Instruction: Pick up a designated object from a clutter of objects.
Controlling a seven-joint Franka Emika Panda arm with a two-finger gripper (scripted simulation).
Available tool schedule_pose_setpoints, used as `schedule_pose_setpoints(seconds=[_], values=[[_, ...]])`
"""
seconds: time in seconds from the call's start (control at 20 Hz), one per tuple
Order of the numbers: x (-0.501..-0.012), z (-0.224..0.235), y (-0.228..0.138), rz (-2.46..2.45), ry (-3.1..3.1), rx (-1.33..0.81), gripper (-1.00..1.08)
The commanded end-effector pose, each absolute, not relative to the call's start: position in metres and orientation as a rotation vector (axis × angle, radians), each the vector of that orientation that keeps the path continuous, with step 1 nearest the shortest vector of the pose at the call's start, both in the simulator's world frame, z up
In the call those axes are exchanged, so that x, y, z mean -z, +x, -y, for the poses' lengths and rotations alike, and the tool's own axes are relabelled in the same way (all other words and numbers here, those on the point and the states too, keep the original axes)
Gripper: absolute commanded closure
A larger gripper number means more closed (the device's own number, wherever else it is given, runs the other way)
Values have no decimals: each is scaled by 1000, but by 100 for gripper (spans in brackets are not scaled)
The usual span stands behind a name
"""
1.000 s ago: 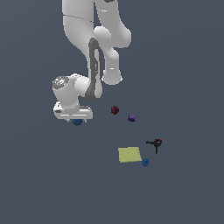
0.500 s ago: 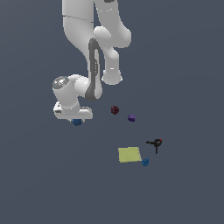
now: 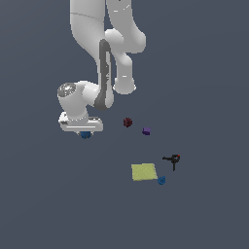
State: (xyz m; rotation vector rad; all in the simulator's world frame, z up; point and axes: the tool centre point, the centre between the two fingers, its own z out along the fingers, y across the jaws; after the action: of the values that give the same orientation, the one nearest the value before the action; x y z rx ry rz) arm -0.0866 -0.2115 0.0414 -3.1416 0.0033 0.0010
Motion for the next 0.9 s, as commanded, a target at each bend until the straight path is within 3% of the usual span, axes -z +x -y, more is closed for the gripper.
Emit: schedule_pose_setpoints(seconds=[0.0, 0.85], values=[[-50, 211, -86, -3, -3142, 1, 108], [-187, 197, -86, -3, -3143, 0, 108]])
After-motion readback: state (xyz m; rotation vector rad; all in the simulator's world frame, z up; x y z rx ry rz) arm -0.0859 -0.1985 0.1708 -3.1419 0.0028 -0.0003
